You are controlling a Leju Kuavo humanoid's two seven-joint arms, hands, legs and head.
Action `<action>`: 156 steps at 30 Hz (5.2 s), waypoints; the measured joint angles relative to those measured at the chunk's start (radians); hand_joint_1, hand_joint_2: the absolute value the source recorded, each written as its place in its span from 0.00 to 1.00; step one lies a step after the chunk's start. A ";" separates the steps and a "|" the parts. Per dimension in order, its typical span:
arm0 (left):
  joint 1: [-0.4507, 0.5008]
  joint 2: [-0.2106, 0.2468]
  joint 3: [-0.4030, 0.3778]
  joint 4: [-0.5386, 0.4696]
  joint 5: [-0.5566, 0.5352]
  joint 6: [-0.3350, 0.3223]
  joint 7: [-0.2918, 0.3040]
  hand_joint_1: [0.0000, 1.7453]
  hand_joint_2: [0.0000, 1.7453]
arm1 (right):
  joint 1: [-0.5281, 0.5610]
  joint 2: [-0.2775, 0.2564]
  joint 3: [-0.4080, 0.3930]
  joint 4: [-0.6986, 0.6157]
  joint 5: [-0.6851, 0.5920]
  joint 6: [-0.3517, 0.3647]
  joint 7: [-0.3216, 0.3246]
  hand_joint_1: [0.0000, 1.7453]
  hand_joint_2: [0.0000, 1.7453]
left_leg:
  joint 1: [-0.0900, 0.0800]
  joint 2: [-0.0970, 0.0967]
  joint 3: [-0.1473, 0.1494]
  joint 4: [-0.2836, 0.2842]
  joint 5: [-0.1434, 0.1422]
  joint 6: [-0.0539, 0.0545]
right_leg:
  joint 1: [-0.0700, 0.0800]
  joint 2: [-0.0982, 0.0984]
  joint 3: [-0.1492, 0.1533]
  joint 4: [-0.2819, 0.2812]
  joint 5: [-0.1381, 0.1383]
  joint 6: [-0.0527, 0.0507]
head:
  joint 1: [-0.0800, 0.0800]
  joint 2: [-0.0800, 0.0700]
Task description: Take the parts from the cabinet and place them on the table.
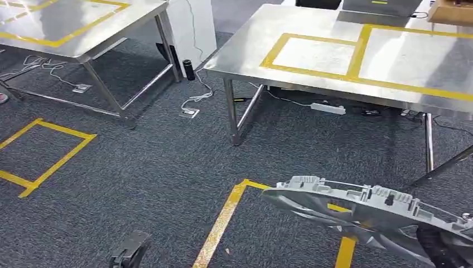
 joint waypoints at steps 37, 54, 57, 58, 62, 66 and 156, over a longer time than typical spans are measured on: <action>0.000 0.000 0.000 0.000 0.000 -0.001 -0.006 0.00 0.00 | -0.003 0.000 0.002 0.000 -0.005 0.000 0.000 1.00 1.00 | -0.001 0.000 -0.002 0.001 -0.001 0.002 | -0.001 0.000 0.000 0.000 0.000 0.000 | 0.000 0.000; 0.002 0.000 0.000 0.000 -0.003 0.000 -0.016 0.00 0.00 | -0.004 -0.007 0.006 0.001 -0.004 0.000 0.000 1.00 1.00 | -0.001 0.000 -0.002 0.001 -0.001 0.002 | -0.001 0.000 0.000 0.000 0.000 0.000 | 0.000 0.000; 0.003 0.000 0.000 0.000 -0.006 0.000 -0.016 0.00 0.00 | -0.004 -0.010 0.008 0.001 -0.004 0.000 0.000 1.00 1.00 | -0.001 0.000 -0.002 0.001 -0.001 0.002 | -0.001 0.000 0.000 0.000 0.000 0.000 | 0.000 0.000; 0.003 0.000 0.000 0.000 -0.006 0.000 -0.016 0.00 0.00 | -0.004 -0.011 0.009 0.001 -0.004 0.000 0.000 1.00 1.00 | -0.001 0.000 -0.002 0.001 -0.001 0.002 | -0.001 0.000 0.000 0.000 0.000 0.000 | 0.000 0.000; 0.003 0.000 0.000 0.000 -0.006 0.000 -0.016 0.00 0.00 | -0.004 -0.012 0.013 0.001 -0.004 0.000 0.000 1.00 1.00 | -0.001 0.000 -0.002 0.001 -0.001 0.002 | -0.001 0.000 0.000 0.000 0.000 0.000 | 0.000 0.000; 0.004 0.002 0.000 0.000 -0.006 0.000 -0.016 0.00 0.00 | -0.005 -0.013 0.015 0.001 -0.003 0.000 0.000 1.00 1.00 | -0.002 0.000 -0.002 0.003 -0.003 0.005 | -0.003 0.000 0.000 -0.001 0.001 0.002 | 0.000 0.000; 0.016 0.007 0.002 0.004 -0.014 -0.021 -0.021 0.00 0.00 | -0.066 -0.134 -0.061 -0.029 0.016 0.021 0.047 1.00 1.00 | -0.028 -0.091 0.043 0.089 -0.070 0.038 | 0.007 0.038 -0.021 0.012 0.008 -0.014 | 0.024 -0.001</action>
